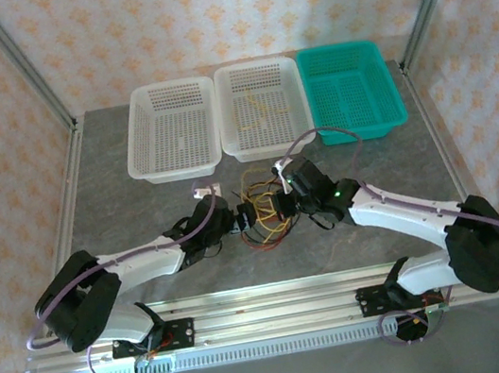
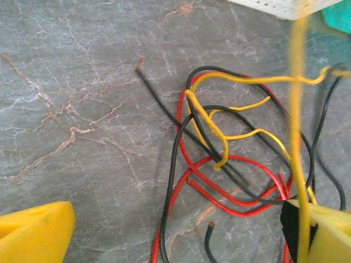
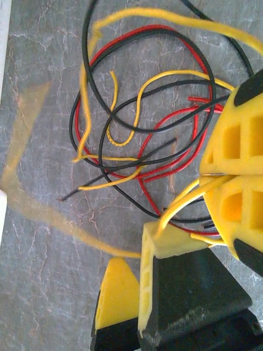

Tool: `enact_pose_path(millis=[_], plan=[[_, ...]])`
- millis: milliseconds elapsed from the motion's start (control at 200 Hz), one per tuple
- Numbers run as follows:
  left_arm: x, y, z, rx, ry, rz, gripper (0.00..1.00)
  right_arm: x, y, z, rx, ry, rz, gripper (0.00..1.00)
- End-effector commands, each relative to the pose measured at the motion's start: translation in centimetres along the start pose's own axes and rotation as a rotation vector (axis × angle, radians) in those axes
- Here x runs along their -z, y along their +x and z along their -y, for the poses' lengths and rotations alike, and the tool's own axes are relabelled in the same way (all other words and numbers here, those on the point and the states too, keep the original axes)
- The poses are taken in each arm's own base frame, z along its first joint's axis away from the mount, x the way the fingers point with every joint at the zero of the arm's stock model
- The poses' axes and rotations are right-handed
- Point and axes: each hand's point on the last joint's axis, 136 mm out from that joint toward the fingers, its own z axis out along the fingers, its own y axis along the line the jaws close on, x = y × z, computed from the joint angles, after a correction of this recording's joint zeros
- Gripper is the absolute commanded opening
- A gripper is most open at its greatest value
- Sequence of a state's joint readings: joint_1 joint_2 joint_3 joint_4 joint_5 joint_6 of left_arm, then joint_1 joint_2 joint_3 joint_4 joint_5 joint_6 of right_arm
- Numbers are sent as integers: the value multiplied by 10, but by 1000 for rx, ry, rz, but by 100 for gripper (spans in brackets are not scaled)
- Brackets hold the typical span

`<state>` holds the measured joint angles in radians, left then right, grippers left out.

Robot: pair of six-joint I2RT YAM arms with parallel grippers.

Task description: Untangle the cables

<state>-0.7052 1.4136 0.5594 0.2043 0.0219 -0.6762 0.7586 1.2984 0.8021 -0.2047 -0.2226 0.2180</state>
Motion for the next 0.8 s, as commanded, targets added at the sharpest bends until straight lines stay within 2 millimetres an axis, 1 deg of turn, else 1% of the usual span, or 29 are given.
enact_pose_path(millis=[0,110,280,320,330,345,446,541,671,796], plan=[[-1,12,-41,-29,-177,-26,97,13,-3,24,20,135,21,0],[-1,17,-49,-32,-201,-37,97,18,-7,36,9,199,49,0],[-3,23,-53,-34,-211,-52,97,35,-23,39,-15,226,136,0],[-3,24,-55,-37,-219,-56,97,36,-23,42,-20,243,144,0],[-3,24,-55,-36,-220,-57,97,42,-28,41,-22,237,167,0],[-4,25,-55,-37,-221,-59,97,45,-30,41,-25,239,181,0],[-7,30,-61,-43,-241,-73,97,62,-38,45,-33,256,255,0],[-8,35,-65,-42,-256,-83,97,77,-44,45,-30,257,302,0],[-8,35,-64,-33,-244,-82,97,89,-50,46,-31,263,336,0],[-6,29,-59,-36,-229,-64,97,98,-54,54,-52,321,356,0]])
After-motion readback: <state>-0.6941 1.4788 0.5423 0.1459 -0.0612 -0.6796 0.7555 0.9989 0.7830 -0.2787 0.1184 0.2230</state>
